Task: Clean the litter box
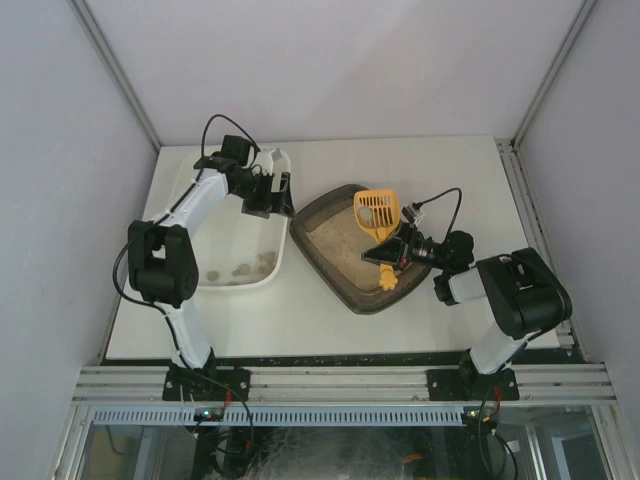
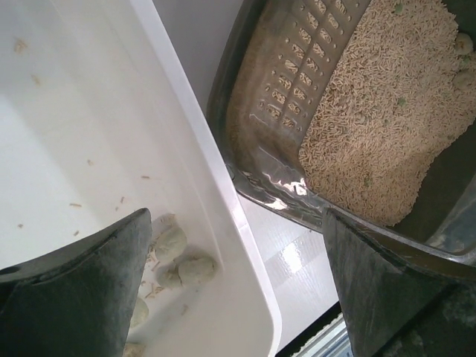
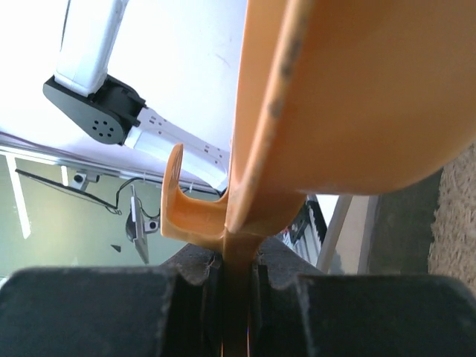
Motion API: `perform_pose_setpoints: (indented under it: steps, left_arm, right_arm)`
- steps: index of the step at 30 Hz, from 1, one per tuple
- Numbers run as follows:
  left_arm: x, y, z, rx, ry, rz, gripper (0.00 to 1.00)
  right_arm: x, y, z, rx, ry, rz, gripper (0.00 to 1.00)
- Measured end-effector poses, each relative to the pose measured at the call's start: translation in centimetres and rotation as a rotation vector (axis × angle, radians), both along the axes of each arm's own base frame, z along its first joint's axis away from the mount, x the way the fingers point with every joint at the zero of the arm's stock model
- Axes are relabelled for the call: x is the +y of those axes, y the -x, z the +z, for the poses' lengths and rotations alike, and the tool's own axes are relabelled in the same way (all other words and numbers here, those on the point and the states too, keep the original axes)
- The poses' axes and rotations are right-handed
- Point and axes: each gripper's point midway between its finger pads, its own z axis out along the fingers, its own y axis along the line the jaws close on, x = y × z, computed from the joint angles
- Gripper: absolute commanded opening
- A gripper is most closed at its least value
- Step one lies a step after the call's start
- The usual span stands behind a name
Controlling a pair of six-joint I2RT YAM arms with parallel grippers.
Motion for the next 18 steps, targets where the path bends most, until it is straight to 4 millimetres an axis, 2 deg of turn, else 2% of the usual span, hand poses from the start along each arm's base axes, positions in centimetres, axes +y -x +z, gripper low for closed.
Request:
perform_pose_setpoints:
  steps: [5,11,15,18]
  left_arm:
    - [0.7,0.4,1.4,-0.037,-0.032,-0.013,1.00]
    - [0.9,0.9,4.1,-0.113,-0.031,-0.029,1.00]
    - [1.2,1.6,4.4,-0.127,-0.041,-0.043,1.00]
    - [1.5,2.2,4.0,-0.123,-0.054,-0.055,1.00]
  right_arm:
    - [-1.4,2.2,-1.3,0.058,0.011,-0.040,0.00]
    - [0.9,5.1,-1.1,0.022,0.076,0.034,0.00]
    - [1.1,4.9,-1.0,0.000,0.115,0.029,0.00]
    - [0.0,3.9,-1.5,0.019,0.131,-0.014,0.00]
